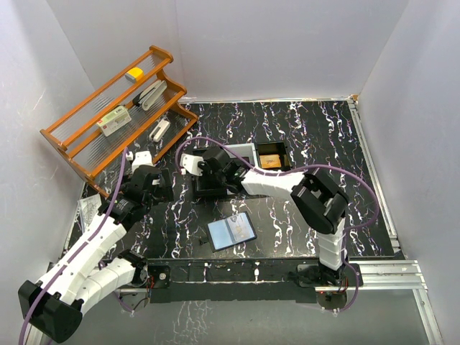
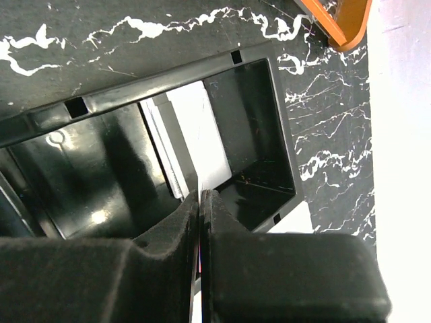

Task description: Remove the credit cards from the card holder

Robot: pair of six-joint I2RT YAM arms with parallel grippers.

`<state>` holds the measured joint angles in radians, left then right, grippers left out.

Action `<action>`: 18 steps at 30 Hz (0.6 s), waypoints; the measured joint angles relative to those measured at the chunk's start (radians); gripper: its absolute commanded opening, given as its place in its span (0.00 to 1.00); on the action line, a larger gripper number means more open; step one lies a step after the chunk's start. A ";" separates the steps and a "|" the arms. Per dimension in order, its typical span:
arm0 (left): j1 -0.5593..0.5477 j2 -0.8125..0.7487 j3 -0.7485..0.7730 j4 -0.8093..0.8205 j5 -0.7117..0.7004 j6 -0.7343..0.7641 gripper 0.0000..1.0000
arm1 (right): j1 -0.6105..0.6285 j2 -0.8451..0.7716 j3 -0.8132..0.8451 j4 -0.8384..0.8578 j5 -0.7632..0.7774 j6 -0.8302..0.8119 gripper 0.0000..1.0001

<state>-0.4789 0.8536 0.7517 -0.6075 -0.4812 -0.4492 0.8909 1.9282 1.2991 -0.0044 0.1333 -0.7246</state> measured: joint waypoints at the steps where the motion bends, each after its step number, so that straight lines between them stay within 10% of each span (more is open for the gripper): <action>1: 0.000 0.000 0.000 0.000 -0.002 0.000 0.99 | -0.001 0.006 0.004 0.001 0.005 -0.011 0.00; 12: 0.007 -0.001 0.000 -0.001 -0.018 -0.001 0.99 | -0.001 0.153 0.108 0.017 0.085 -0.103 0.00; 18: 0.016 -0.012 0.000 -0.001 -0.024 -0.001 0.99 | -0.001 0.219 0.134 0.027 0.124 -0.140 0.20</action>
<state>-0.4633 0.8417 0.7517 -0.6083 -0.5053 -0.4500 0.8898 2.1475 1.4326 0.0223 0.2573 -0.8650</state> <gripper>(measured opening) 0.985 0.083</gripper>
